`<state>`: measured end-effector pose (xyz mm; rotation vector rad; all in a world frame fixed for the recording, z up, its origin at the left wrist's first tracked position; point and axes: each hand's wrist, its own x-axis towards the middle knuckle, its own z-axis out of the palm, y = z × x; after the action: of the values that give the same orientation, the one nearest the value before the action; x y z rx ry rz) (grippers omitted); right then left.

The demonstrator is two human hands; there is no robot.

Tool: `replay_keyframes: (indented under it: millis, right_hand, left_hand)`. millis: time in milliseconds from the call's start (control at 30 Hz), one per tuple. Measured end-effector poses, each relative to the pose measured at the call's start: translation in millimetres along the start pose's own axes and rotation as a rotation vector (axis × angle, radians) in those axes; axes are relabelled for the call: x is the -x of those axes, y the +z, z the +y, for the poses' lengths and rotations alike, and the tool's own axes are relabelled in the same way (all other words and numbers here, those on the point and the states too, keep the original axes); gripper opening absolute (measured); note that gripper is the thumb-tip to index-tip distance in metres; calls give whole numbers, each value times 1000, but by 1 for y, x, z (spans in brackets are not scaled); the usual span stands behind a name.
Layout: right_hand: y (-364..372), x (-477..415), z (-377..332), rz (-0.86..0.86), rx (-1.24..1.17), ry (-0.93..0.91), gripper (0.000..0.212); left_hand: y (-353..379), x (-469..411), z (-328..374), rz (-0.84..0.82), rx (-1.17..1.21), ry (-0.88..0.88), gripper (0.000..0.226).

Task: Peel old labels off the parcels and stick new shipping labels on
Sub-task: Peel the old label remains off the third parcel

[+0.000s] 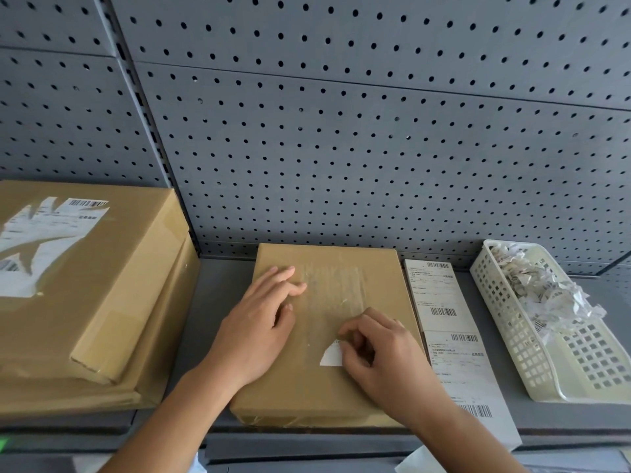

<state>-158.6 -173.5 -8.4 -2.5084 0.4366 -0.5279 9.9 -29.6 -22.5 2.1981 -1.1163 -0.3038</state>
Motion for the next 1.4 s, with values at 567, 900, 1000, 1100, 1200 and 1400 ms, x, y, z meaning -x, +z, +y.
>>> replay_keyframes:
  millis: [567, 900, 1000, 1100, 1200, 1400]
  right_hand:
    - [6, -16, -3, -35, 321, -105, 16]
    - [-7, -16, 0, -169, 177, -76, 4]
    - [-5, -23, -3, -215, 245, -82, 7]
    - [0, -29, -9, -306, 409, -78, 5]
    - [3, -33, -15, -305, 498, -62, 32]
    - [-5, -27, -7, -300, 288, -53, 3]
  left_hand:
    - [-2, 0, 3, -15, -1, -13, 36]
    - [-2, 0, 3, -21, 0, -18, 37]
    - [-2, 0, 3, -24, -9, -17, 38]
    - [-3, 0, 4, -24, -16, -19, 38]
    - [-3, 1, 5, -27, -20, -19, 37]
    - [-3, 0, 4, -22, -5, -19, 37]
